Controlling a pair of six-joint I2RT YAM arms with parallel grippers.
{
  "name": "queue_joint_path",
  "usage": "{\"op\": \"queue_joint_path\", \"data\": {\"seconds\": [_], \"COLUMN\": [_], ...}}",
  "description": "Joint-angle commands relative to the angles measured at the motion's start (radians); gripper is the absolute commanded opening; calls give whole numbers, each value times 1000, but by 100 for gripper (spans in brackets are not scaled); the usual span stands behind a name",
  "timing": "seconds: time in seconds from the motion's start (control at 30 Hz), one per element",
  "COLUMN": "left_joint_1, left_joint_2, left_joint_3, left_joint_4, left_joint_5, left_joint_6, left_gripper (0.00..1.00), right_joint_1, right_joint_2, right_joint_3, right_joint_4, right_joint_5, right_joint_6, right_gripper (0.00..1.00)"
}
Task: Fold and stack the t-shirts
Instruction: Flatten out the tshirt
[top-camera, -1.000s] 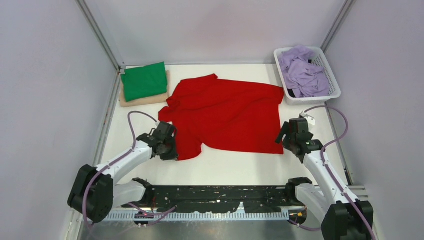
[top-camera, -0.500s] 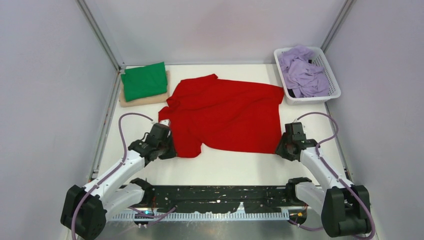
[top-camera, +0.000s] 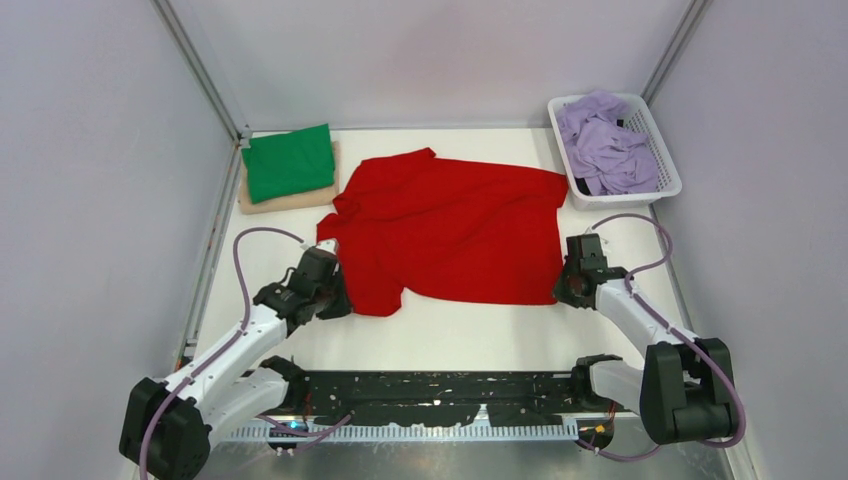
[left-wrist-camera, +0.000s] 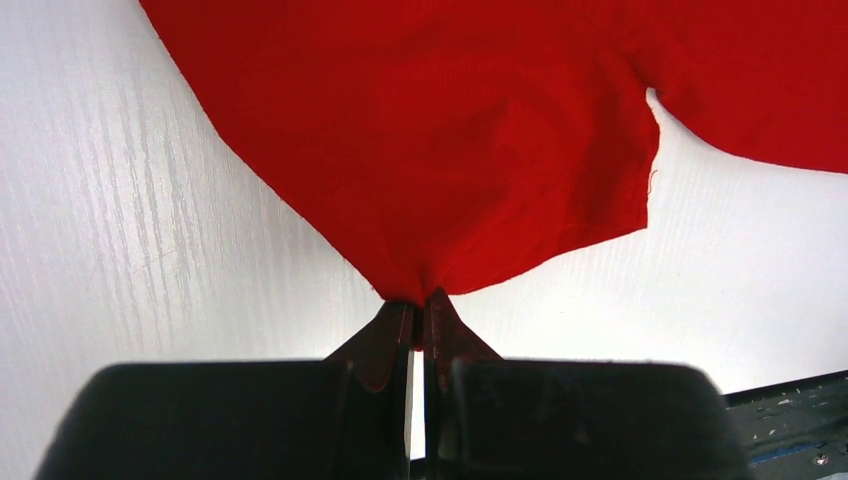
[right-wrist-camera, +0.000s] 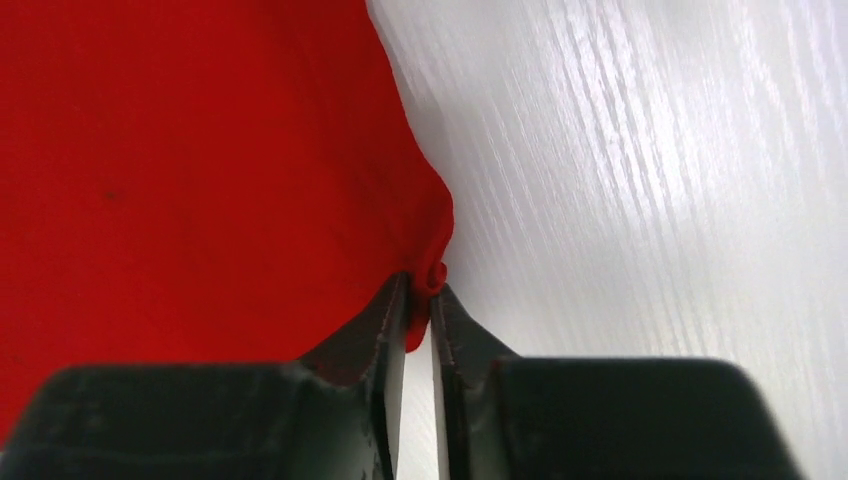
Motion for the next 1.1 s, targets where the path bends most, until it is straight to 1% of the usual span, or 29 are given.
{"op": "queue_joint_path", "data": {"seconds": [0.0, 0.07, 0.13, 0.27, 0.4, 0.5, 0.6, 0.7, 0.77, 0.9, 1.03, 1.07], "left_joint_1": [-3, -3, -4, -3, -3, -3, -3, -4, -3, -3, -3, -3], "left_joint_2": [-16, -21, -38, -101, -165, -200, -222, -230, -233, -229, -230, -227], "left_joint_3": [9, 23, 56, 155, 293, 415, 534, 663, 749, 946, 1127, 1195], "left_joint_4": [40, 39, 35, 31, 23, 16, 22, 10, 2, -53, -108, -127], "left_joint_5": [-27, -41, -68, -139, -212, -263, -298, -354, -351, -289, -252, -238], "left_joint_6": [-2, -2, -1, 16, 49, 87, 162, 227, 270, 357, 449, 465], "left_gripper": [0, 0, 0, 0, 0, 0, 0, 0, 0, 0, 0, 0], "right_joint_1": [-2, -2, -2, -2, -2, -2, -2, -2, -3, -2, -1, -3], "right_joint_2": [58, 54, 21, -143, -280, -349, -427, -470, -511, -562, -600, -607], "right_joint_3": [-10, -12, -3, 66, 183, 302, 402, 491, 559, 698, 848, 893], "right_joint_4": [36, 78, 113, 113, 63, 2, -20, -64, -90, -141, -235, -260], "right_joint_5": [27, 15, 2, 19, 24, 29, 34, 46, 63, 66, 69, 67], "right_joint_6": [-10, -29, -45, -74, -106, -127, -146, -158, -168, -201, -231, -231], "right_gripper": [12, 6, 5, 5, 5, 5, 5, 5, 5, 5, 5, 5]}}
